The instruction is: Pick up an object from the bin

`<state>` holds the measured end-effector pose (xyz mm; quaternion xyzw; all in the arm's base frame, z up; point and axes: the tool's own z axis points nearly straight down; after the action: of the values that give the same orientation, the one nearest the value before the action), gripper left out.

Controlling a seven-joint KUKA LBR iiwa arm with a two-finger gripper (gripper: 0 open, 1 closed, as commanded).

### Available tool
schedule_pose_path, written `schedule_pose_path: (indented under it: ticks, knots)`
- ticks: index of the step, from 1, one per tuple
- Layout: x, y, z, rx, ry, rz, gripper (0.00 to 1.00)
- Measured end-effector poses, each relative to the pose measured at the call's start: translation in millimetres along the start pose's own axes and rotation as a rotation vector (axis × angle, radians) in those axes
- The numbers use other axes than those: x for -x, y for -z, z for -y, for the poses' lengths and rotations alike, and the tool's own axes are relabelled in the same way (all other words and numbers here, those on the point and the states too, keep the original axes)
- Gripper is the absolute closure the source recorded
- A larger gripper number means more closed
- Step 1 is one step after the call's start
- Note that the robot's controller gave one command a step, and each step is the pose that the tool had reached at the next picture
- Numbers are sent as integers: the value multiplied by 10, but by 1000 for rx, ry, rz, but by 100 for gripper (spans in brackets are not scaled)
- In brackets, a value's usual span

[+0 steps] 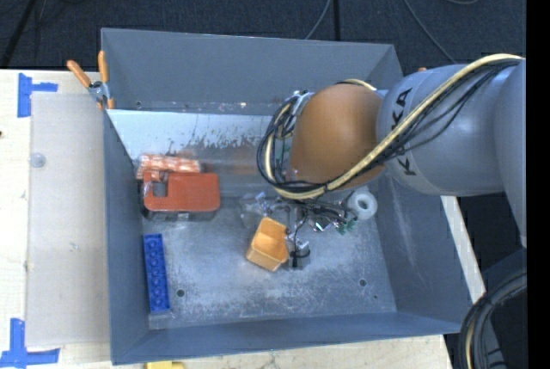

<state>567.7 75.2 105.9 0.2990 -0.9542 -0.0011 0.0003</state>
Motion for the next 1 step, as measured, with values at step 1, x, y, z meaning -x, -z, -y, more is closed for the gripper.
schedule_pose_path:
  ticks: [1]
  knots:
    - [90,6,112,-1,-124,0,0]
